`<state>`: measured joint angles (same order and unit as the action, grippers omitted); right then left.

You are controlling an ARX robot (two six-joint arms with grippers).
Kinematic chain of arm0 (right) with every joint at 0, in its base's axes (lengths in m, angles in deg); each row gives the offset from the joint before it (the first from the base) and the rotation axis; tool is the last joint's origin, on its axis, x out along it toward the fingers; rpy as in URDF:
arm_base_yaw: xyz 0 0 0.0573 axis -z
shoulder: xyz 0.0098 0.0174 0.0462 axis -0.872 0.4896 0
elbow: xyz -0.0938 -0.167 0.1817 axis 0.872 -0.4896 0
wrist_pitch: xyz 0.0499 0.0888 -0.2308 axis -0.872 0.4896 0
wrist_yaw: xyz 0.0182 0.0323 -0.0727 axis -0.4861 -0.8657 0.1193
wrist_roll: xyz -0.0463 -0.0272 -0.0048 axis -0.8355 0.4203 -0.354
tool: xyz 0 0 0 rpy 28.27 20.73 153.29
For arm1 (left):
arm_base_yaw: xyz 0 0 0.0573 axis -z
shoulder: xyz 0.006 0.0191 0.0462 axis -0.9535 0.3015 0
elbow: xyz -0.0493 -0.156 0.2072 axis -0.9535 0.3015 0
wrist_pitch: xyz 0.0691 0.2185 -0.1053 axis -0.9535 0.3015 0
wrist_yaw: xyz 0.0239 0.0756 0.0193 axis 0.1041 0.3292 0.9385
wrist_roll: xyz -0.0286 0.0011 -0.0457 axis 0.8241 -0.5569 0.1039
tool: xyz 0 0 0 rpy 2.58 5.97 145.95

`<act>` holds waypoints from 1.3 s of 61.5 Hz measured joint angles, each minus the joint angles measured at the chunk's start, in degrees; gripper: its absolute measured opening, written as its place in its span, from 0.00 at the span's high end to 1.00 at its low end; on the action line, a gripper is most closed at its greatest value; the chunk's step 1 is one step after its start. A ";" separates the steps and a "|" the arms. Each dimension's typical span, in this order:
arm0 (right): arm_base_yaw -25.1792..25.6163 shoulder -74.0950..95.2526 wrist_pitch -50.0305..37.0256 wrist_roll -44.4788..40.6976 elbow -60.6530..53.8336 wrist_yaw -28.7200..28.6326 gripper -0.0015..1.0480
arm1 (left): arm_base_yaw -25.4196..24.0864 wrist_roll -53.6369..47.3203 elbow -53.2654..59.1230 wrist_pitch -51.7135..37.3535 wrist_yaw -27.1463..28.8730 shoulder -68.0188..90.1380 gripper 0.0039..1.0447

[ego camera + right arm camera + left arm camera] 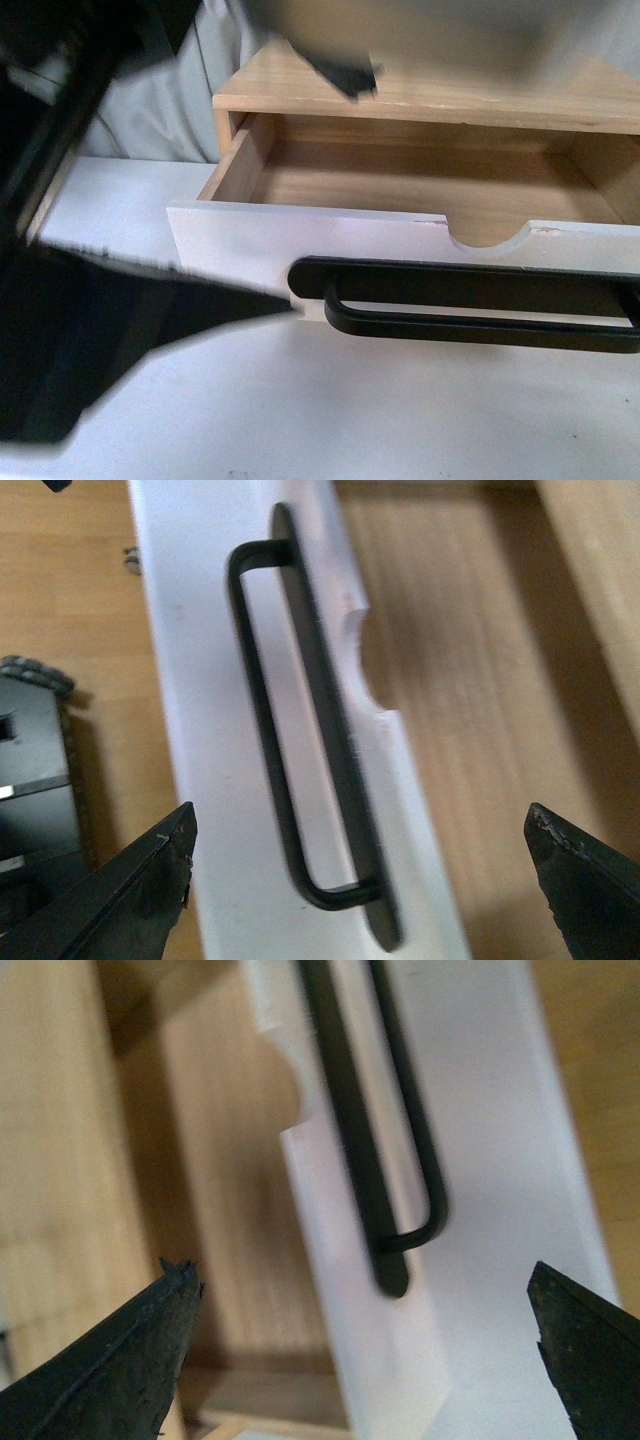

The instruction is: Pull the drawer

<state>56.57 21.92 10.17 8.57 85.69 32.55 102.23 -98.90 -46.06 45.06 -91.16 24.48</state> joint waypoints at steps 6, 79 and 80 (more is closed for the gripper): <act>1.88 -2.58 -5.27 2.89 -0.31 0.04 0.09 | -2.60 3.10 1.09 -5.29 -2.27 -2.73 0.06; 30.25 -50.73 -27.50 58.60 -34.16 12.15 0.20 | -51.69 82.29 47.84 -46.36 -2.19 -43.95 0.21; 29.64 -51.15 -26.88 58.75 -34.56 12.68 0.23 | -50.97 82.29 48.41 -46.66 -1.57 -44.61 0.24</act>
<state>86.21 -29.23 -16.72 67.32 51.14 45.23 51.26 -16.61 2.35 -1.60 -92.73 -20.13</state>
